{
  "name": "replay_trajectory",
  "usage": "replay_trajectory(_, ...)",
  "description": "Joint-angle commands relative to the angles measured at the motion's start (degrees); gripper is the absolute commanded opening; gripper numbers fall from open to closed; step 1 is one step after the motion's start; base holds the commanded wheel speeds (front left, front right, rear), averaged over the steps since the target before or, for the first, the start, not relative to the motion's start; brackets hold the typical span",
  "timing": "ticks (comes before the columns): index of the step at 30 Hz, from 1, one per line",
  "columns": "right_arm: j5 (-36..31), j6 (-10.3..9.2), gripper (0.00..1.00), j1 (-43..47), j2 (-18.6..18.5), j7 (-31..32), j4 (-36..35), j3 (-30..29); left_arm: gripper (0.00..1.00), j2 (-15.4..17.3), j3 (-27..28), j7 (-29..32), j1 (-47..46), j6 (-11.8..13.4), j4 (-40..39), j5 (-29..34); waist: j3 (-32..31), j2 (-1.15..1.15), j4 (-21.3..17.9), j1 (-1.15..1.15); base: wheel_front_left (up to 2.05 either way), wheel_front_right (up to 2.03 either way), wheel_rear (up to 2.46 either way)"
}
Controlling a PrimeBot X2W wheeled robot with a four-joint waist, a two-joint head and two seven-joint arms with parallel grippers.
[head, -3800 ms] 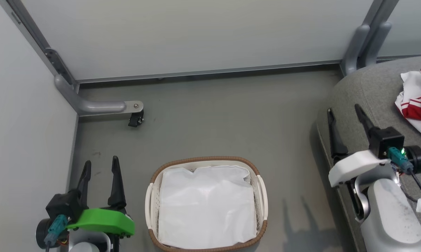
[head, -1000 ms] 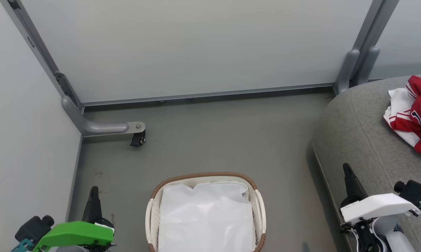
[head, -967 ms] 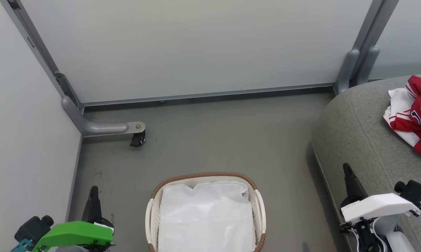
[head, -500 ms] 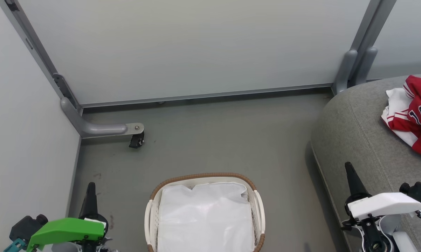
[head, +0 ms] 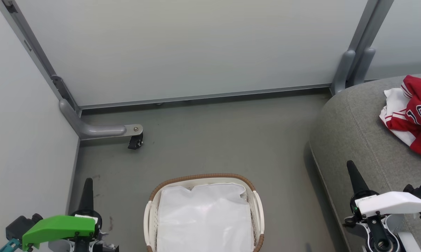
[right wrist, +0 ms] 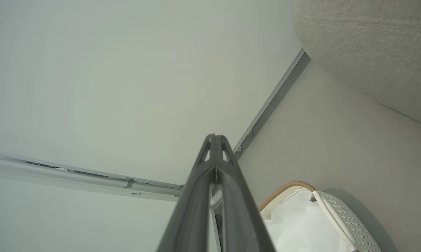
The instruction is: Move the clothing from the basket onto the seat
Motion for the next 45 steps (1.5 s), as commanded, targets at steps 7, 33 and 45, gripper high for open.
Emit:
replay_trajectory(7,4.86,-0.03,0.0,0.09,-0.39,1.27,-1.01,-0.56,0.0,0.29,0.85,1.27,-1.79,-0.39,-0.8,-4.23,-0.12,0.0,-0.18,0.0,0.0,0.0,0.0)
replay_trajectory(33,17.06,-0.04,0.0,0.38,-0.48,4.43,-2.03,-1.6,0.0,0.34,2.61,4.35,-2.81,-0.86,-1.57,-14.61,-0.52,0.0,-0.81,0.0,0.0,0.0,0.0)
replay_trajectory(45,21.98,-0.05,0.0,0.52,-0.52,5.64,-2.39,-2.01,0.0,0.37,3.34,5.6,-3.17,-1.11,-1.79,-18.75,-0.7,0.0,-1.1,0.0,0.0,0.0,0.0)
